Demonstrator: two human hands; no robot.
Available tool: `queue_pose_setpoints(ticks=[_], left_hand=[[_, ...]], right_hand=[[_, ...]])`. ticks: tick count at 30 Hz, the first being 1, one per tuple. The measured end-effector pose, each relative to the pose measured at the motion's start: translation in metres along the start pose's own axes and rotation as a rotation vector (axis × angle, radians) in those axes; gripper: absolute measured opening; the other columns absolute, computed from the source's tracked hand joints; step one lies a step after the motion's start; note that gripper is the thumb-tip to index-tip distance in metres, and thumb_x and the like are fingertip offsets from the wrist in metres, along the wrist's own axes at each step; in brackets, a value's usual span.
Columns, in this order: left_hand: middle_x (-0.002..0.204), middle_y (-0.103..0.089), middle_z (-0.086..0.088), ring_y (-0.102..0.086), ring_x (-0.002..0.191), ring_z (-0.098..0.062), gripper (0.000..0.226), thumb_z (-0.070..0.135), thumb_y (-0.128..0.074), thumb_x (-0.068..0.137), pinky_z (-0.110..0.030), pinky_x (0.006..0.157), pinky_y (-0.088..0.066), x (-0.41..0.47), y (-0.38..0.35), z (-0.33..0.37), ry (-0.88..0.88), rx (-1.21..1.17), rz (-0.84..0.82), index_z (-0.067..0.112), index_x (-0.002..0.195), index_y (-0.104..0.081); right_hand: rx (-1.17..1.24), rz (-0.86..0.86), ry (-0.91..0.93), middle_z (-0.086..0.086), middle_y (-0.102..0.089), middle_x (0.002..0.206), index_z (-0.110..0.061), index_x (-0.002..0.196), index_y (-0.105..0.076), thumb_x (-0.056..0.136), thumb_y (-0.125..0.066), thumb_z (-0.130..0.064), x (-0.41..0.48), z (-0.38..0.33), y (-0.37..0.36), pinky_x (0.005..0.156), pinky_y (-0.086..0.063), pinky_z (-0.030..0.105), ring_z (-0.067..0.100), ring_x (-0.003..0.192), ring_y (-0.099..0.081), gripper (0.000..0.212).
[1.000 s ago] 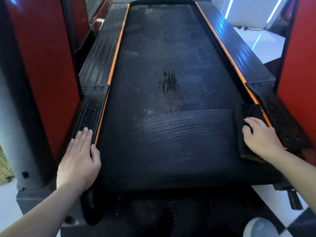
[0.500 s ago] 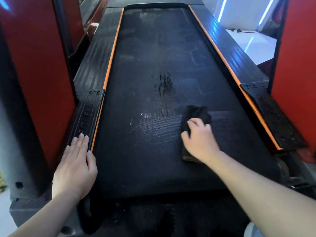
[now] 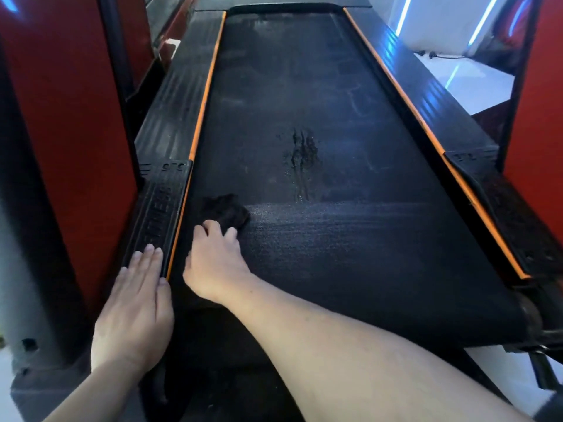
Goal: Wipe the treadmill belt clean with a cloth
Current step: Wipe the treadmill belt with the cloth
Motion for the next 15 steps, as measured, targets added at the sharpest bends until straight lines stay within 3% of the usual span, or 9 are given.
queue_pose_setpoints(ticks=[5,9,15], left_hand=[[0.163,-0.012,0.012,-0.001,0.149,0.003,0.065,0.039,-0.014,0.095,-0.024,0.122,0.0,-0.001,0.002,-0.001,0.0,-0.002,0.003,0.018,0.156,-0.021],[0.162,-0.014,0.01,-0.005,0.149,-0.001,0.053,0.024,-0.029,0.103,-0.028,0.123,-0.004,-0.002,0.005,0.002,0.021,-0.009,0.001,0.016,0.156,-0.024],[0.163,-0.015,0.009,-0.006,0.149,-0.002,0.054,0.02,-0.032,0.103,-0.029,0.123,-0.005,0.0,0.003,0.003,0.025,-0.001,-0.003,0.016,0.156,-0.023]], right_hand=[[-0.023,0.008,0.044,0.01,-0.029,0.152,-0.006,0.142,-0.041,0.097,-0.053,-0.025,0.003,0.001,-0.003,0.104,-0.039,0.044,0.036,0.118,-0.036,0.05],[0.002,0.002,0.019,0.008,-0.026,0.155,-0.006,0.147,-0.037,0.101,-0.047,-0.027,0.0,0.009,0.001,0.107,-0.039,0.045,0.037,0.123,-0.034,0.052],[0.027,-0.078,0.039,0.01,-0.029,0.151,-0.006,0.142,-0.041,0.096,-0.059,-0.024,-0.003,-0.004,-0.001,0.105,-0.041,0.045,0.036,0.123,-0.034,0.053]])
Point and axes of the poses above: each hand's wrist, its own x-axis towards the middle knuckle, its own y-axis out of the back of the hand, z = x × y, the point moved 6 cm from there along x, towards the middle knuckle
